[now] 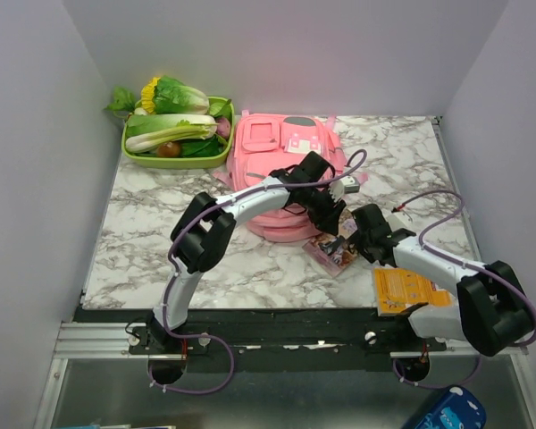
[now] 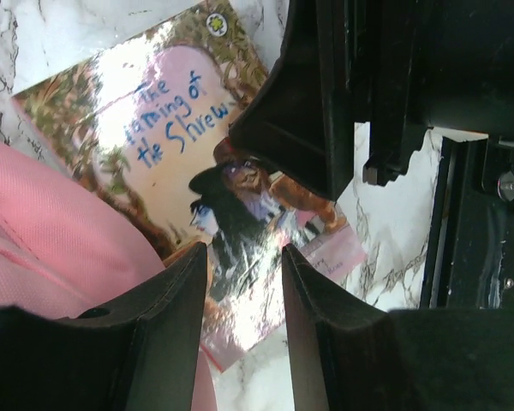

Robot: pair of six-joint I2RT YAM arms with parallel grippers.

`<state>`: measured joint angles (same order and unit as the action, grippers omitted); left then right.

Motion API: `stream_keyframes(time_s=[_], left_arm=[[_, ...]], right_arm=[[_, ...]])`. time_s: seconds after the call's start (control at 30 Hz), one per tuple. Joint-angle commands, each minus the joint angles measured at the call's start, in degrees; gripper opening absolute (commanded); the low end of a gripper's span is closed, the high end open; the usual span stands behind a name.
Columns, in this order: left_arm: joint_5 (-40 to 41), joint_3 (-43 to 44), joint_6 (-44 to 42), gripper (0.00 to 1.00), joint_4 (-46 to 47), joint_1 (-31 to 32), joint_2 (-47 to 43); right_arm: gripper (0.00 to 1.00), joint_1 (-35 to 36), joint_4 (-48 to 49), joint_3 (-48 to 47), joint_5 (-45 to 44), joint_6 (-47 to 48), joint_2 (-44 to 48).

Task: Pack the student bag
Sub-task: Move the book to the center of the board.

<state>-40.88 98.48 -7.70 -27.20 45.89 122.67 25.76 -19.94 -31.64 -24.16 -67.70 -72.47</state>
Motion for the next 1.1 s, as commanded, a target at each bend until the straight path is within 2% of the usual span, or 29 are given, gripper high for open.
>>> stream_keyframes(time_s=[0.0, 0.03, 0.2, 0.53, 0.6, 0.73, 0.77, 0.93, 1.07], left_arm=[[-0.07, 0.75, 2.87, 0.47, 5.48, 0.95, 2.22], [-0.16, 0.84, 3.13, 0.47, 6.19, 1.04, 2.48], [2.64, 4.17, 3.66, 0.47, 7.16, 1.92, 6.51], [8.27, 11.02, 5.16, 0.47, 5.23, 3.41, 11.62], [9.76, 11.82, 5.15, 0.47, 4.27, 3.85, 12.76], [10.21, 15.16, 4.98, 0.48, 0.4, 4.21, 15.49], [10.64, 16.12, 4.63, 0.48, -0.48, 4.3, 15.84], [13.9, 14.64, 4.8, 0.5, -1.63, 4.21, 15.85], [16.79, 8.16, 5.68, 0.53, 2.23, 4.12, 12.34]], right_arm=[[0.5, -0.27, -0.88, -0.01, 0.7, 0.99, -2.68], [0.43, -0.27, -1.15, 0.95, 0.61, 1.08, -2.07], [0.27, -0.27, -5.09, 3.51, 0.78, 1.52, 3.46], [0.26, -0.27, -12.04, 6.77, 1.22, 1.26, 14.45], [0.28, -0.27, -12.83, 6.24, 1.4, 1.08, 14.9], [0.59, -0.27, -12.4, 5.97, 1.84, 0.38, 15.16], [0.62, -0.27, -12.23, 6.06, 2.01, -0.14, 15.42], [0.66, -0.27, -5.73, 10.01, 4.29, -1.73, 19.81], [0.66, -0.27, -1.68, 12.65, 4.83, -1.56, 22.72]])
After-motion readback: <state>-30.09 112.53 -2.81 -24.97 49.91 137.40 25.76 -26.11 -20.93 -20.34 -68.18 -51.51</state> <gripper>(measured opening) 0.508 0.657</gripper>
